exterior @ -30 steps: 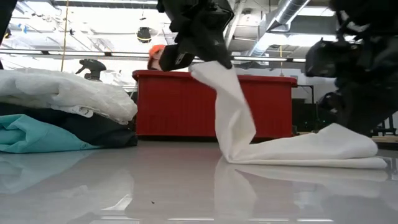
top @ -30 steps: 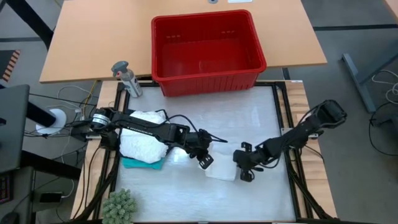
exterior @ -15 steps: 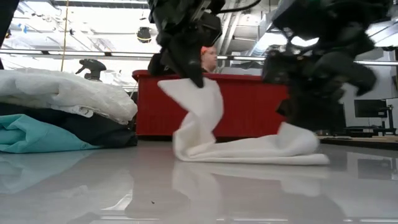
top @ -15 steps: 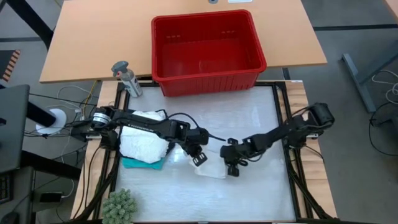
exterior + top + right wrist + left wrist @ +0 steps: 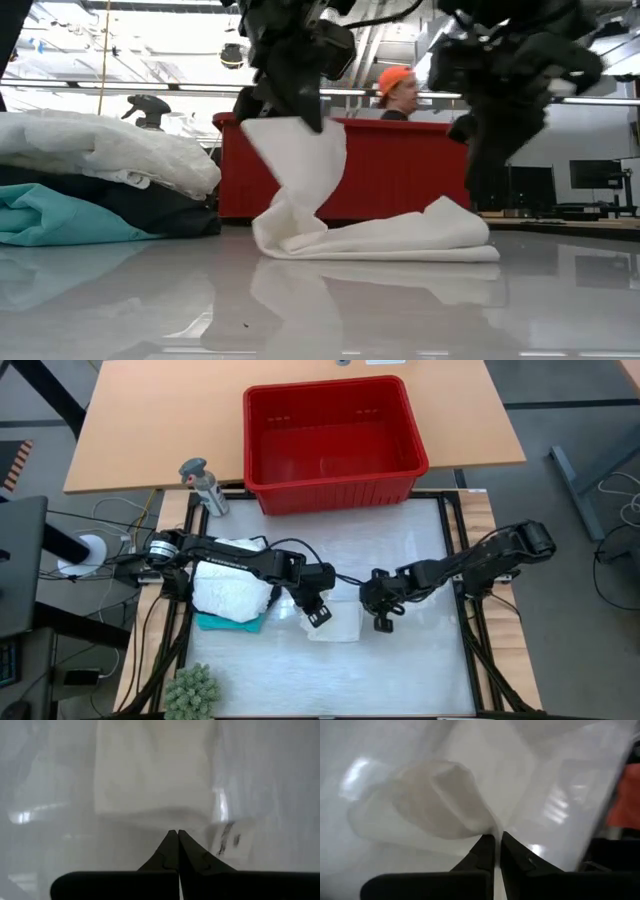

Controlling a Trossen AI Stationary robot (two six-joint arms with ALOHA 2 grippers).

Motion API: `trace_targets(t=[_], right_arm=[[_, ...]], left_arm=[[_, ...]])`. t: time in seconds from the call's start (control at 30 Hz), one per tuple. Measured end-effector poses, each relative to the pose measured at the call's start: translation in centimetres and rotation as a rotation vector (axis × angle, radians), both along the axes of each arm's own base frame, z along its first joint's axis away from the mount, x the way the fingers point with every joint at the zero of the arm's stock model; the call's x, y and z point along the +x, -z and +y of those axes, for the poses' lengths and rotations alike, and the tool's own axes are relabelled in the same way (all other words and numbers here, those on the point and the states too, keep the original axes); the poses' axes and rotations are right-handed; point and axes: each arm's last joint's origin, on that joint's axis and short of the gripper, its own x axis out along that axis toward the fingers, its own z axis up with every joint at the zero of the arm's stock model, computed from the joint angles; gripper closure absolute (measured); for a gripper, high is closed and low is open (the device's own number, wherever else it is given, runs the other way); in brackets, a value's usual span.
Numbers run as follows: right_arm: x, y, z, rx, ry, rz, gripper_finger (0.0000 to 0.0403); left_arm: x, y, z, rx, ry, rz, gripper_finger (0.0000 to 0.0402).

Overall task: Fold laundry
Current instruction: Fold the white shorts

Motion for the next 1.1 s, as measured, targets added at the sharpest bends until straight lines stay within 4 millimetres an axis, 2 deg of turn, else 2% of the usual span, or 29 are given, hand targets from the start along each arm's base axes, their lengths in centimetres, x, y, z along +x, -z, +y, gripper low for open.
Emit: trace_targets(t=[0.17,0.43,0.7,0.97,1.1], right_arm=[[-0.3,0.5,1.5,-0.056,-0.024,0.011,0.0385],[-1.1,4.7,2.2,-0.059,0.010,0.105,0.0385],[-0.4,5.3,2.6,-0.047,0.005,0.074,0.0385],[0.0,5.3,1.9,-0.027,0.026,0.060,0.0385],[0.1,5.3,1.8,-0.023,0.033,0.051,0.0385]], left_arm=[[0.9,-0.7,-0.6,-0.093,0.008,-0.101,0.0401],[0.9,-0.8,-1.6,-0.119,0.016,-0.112,0.0401],[1.1,-0.9,-1.7,-0.126,-0.007,-0.126,0.0401],[1.5,-1.4,-2.6,-0.145,-0.028,-0.186,0.0401],[1.9,-0.4,-3.1,-0.131,-0.030,-0.174,0.0401]])
